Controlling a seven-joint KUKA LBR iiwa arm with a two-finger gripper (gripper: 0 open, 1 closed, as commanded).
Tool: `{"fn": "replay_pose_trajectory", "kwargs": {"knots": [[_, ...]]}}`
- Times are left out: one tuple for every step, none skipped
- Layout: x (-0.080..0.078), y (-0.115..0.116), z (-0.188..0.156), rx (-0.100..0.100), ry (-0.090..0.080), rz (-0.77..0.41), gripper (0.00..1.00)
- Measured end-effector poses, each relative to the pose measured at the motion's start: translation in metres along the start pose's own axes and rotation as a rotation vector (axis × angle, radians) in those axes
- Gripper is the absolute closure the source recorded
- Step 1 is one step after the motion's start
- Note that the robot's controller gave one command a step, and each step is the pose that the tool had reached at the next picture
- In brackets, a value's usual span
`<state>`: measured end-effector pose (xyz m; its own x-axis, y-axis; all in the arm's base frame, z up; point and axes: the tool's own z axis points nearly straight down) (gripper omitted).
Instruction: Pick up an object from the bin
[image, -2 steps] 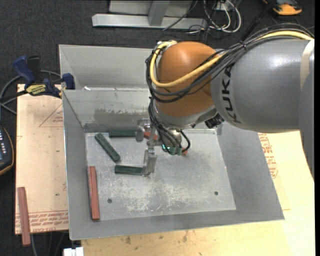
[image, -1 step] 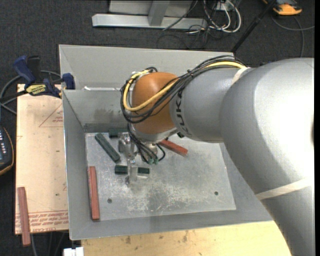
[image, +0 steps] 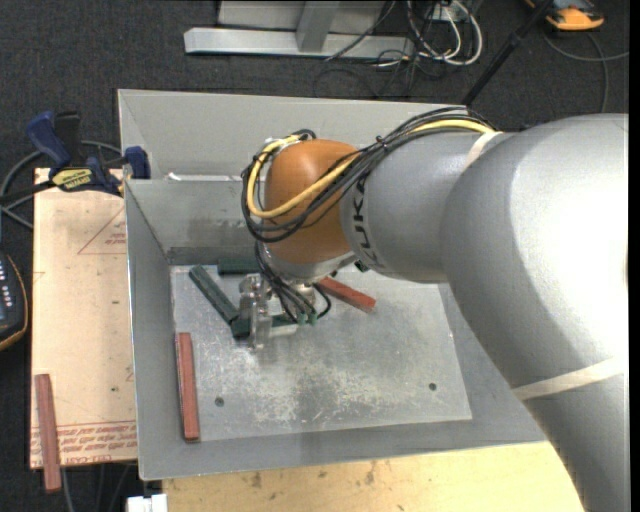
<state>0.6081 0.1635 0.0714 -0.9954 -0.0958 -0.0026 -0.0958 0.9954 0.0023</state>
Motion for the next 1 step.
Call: {"fn": "replay_pose_trajectory", "kwargs": {"knots": [[-0.0042, 0.0439, -0.15, -0.002, -0.009, -0.021, 1.0]]}}
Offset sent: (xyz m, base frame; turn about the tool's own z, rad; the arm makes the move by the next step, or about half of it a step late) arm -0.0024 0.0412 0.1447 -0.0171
